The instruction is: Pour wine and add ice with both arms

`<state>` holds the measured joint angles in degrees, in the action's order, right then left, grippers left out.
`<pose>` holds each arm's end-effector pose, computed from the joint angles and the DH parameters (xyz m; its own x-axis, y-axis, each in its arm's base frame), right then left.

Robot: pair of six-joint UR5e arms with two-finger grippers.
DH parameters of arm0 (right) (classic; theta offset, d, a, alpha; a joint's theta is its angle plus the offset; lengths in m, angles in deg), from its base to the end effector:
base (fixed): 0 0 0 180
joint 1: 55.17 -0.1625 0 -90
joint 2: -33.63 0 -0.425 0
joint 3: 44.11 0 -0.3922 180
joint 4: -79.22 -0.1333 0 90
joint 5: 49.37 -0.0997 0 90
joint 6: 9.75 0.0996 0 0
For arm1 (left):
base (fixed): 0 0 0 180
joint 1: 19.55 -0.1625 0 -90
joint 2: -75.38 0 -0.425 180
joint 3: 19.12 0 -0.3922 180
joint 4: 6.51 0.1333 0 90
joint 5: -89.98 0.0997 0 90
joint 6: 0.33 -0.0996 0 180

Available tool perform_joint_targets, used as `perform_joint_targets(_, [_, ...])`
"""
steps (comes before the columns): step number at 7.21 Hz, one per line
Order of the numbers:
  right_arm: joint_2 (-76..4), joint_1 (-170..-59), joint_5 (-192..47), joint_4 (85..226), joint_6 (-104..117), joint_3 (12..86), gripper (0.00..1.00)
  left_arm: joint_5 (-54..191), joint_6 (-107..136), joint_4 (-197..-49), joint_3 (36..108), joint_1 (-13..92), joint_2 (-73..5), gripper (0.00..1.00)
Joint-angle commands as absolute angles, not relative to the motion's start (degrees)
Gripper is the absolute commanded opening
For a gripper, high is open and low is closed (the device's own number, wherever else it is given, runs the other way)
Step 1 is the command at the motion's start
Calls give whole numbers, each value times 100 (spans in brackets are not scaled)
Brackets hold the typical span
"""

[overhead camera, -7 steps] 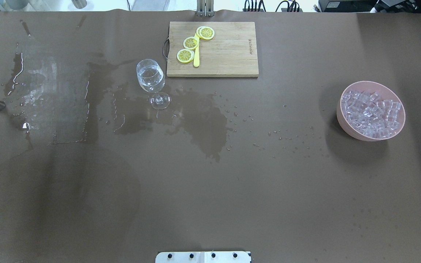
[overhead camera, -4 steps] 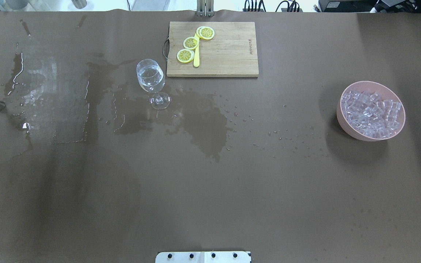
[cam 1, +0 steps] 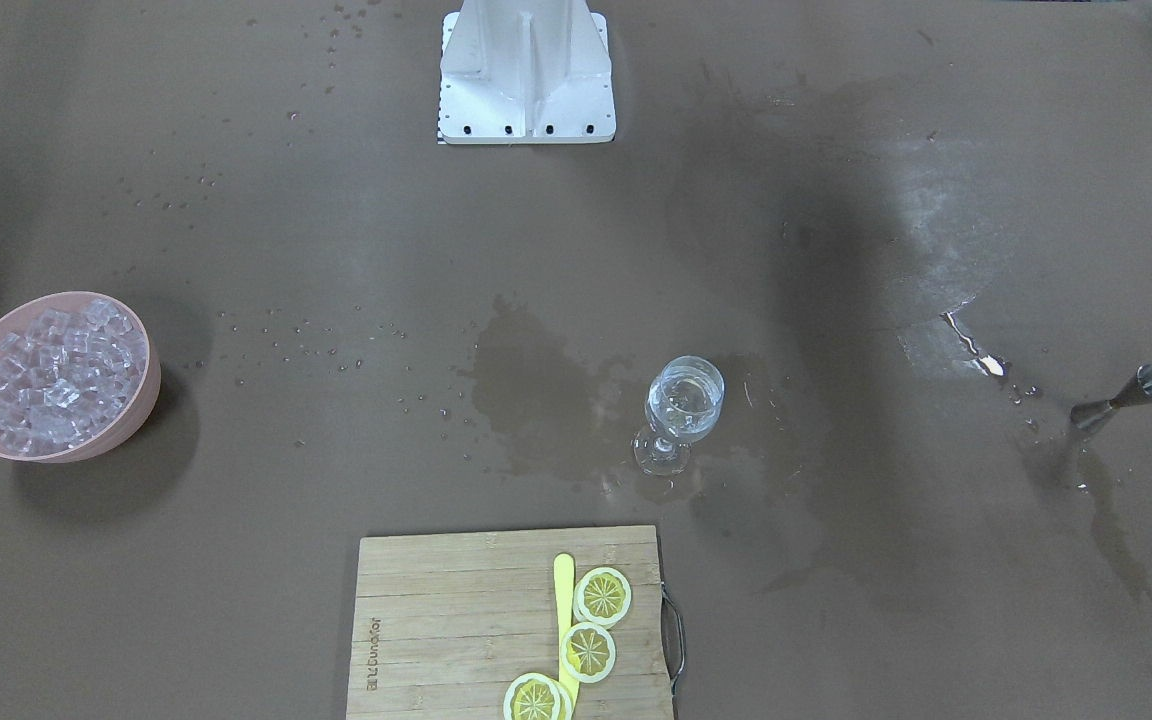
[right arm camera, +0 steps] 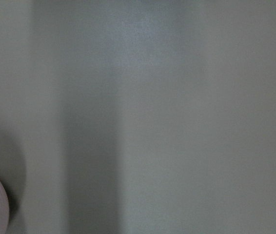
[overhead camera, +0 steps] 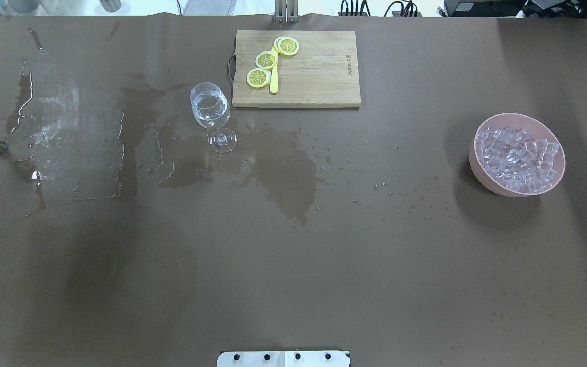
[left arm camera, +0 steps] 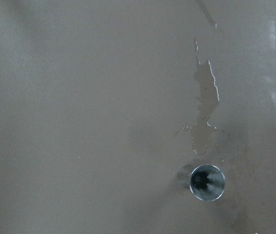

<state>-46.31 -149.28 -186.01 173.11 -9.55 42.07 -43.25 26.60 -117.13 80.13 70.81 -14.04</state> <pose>0.1013 -0.5607 0.6026 0.6867 0.0230 0.7266 -0.0740 0.9965 0.0385 -0.0683 -0.5055 0.5429 0.6490 -0.1003 -0.7542 0.3358 0.9272 0.1656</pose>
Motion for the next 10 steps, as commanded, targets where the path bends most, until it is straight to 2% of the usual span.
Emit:
perform_joint_targets(1, [-4644, -14825, -18640, 17308, -704, 4378, 100, -3786, 3385, -14068, 7706, 6914, -877, 98])
perform_joint_targets(2, [-4652, -14798, -18648, 17317, -581, 4465, 100, -3660, 3612, -15064, 7294, 6678, -830, 98])
perform_joint_targets(4, [-4635, -14650, -18762, 17396, -213, 4623, 100, -2916, 4524, -16151, 7325, 5705, -698, 98])
perform_joint_targets(6, [-4600, -14212, -18736, 17326, 297, 4809, 100, -2229, 4888, -16242, 7474, 5035, -663, 98])
perform_joint_targets(10, [-4285, -13192, -18631, 17308, 2010, 5310, 98, -1716, 5238, -16900, 7431, 4944, -39, 98])
